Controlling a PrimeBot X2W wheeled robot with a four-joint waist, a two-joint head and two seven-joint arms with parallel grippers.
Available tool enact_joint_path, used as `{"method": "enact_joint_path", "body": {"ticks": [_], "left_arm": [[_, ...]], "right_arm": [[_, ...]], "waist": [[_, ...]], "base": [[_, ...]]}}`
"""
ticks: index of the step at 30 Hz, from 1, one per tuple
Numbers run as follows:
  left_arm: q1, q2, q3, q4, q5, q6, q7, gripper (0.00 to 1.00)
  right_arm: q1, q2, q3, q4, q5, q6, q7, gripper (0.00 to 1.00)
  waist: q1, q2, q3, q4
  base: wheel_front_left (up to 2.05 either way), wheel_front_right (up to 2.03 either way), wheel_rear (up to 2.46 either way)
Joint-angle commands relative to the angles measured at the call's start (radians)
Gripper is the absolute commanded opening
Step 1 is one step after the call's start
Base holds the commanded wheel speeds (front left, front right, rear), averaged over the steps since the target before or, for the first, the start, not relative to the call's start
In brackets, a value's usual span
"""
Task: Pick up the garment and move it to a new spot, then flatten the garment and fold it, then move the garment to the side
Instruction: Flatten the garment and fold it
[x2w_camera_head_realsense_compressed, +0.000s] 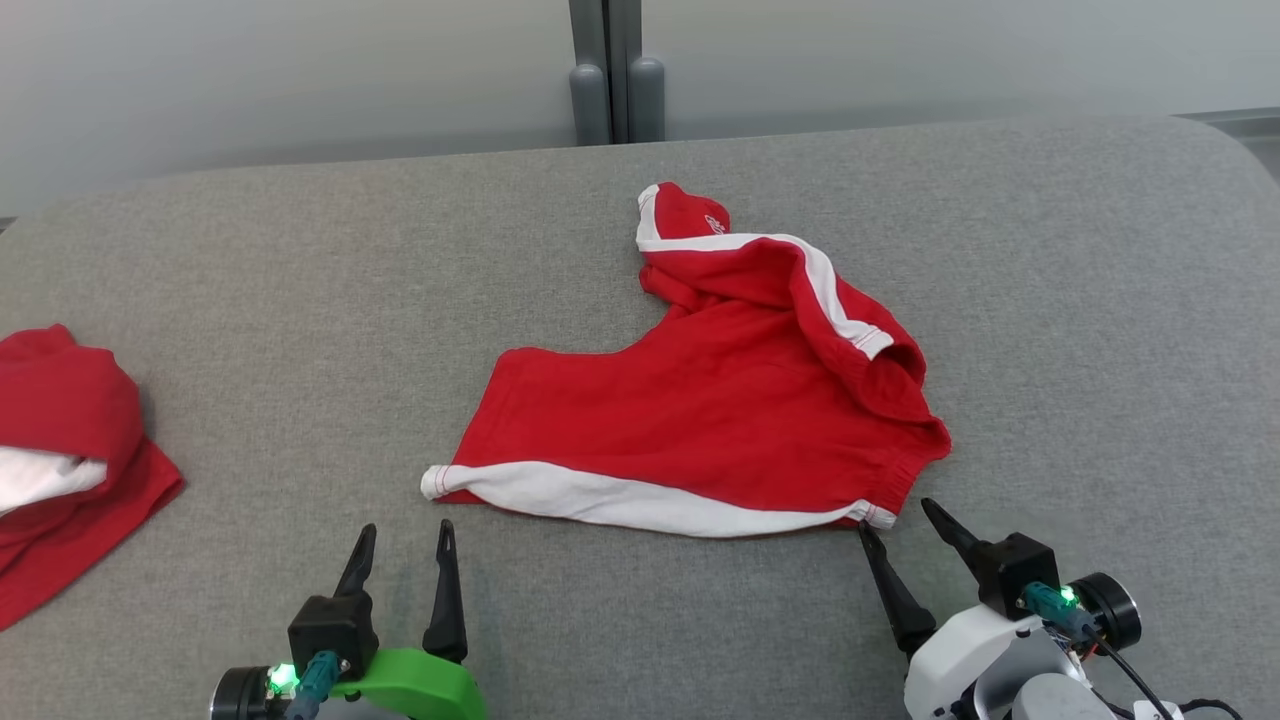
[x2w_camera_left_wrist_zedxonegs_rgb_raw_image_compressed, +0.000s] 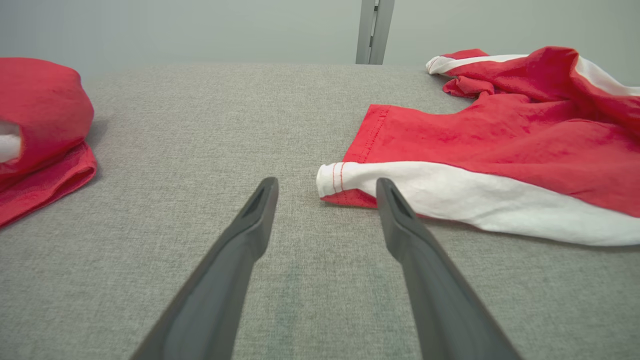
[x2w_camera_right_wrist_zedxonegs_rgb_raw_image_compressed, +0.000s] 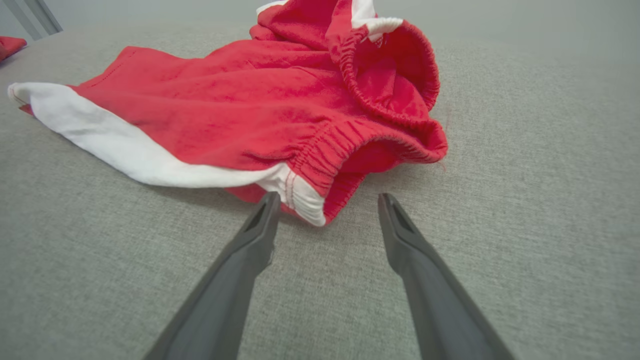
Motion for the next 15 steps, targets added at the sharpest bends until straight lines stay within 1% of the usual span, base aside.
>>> {"method": "enact_joint_path", "body": {"ticks": [1,2,4,5,6,7,8,9,11,15], "left_arm": [[-0.015,0.004,-0.001,0.003,-0.013,-0.001,0.000,1.00],[-0.018,0.004,-0.003,0.003,-0.012,-0.001,0.000,1.00],[-0.022,0.004,-0.005,0.004,-0.016,0.000,0.000,1.00],[-0.024,0.004,-0.007,0.004,-0.016,0.001,0.000,1.00],[-0.025,0.004,-0.008,0.005,-0.015,0.001,0.000,1.00],[-0.026,0.004,-0.009,0.005,-0.016,0.001,0.000,1.00],[-0.026,0.004,-0.010,0.005,-0.017,0.001,0.000,1.00],[-0.028,0.004,-0.010,0.005,-0.017,0.001,0.000,1.00],[-0.030,0.004,-0.011,0.005,-0.019,0.001,0.000,1.00],[-0.032,0.004,-0.016,0.013,-0.028,-0.005,0.000,1.00]], "right_arm": [[-0.014,-0.006,0.000,0.008,-0.008,-0.001,-0.002,1.00],[-0.019,-0.007,0.000,0.014,-0.009,-0.001,-0.002,0.99],[-0.023,-0.006,0.008,0.022,-0.013,-0.001,-0.002,0.84],[-0.027,-0.006,0.011,0.025,-0.015,-0.001,-0.002,0.81],[-0.031,-0.007,0.013,0.025,-0.016,-0.001,-0.002,0.75],[-0.033,-0.008,0.016,0.025,-0.016,-0.001,-0.002,0.64],[-0.034,-0.009,0.019,0.025,-0.016,-0.001,-0.002,0.47],[-0.035,-0.011,0.021,0.023,-0.016,-0.001,-0.002,0.39],[-0.037,-0.014,0.025,0.016,-0.016,-0.001,-0.002,0.00],[-0.038,-0.025,0.019,0.005,-0.007,-0.001,-0.002,0.00]], "waist": [[0.0000,0.0000,0.015,0.012],[0.0000,0.0000,0.020,0.015],[0.0000,0.0000,0.026,0.018],[0.0000,0.0000,0.030,0.020],[0.0000,0.0000,0.032,0.021],[0.0000,0.0000,0.034,0.021],[0.0000,0.0000,0.036,0.022],[0.0000,0.0000,0.038,0.022],[0.0000,0.0000,0.041,0.023],[0.0000,0.0000,0.043,0.020]], "base": [[0.00,0.00,0.00],[0.00,0.00,0.00],[0.00,0.00,0.00],[0.00,0.00,0.00],[0.00,0.00,0.00],[0.00,0.00,0.00],[0.00,0.00,0.00],[0.00,0.00,0.00],[0.00,0.00,0.00],[0.00,0.00,0.00]]}}
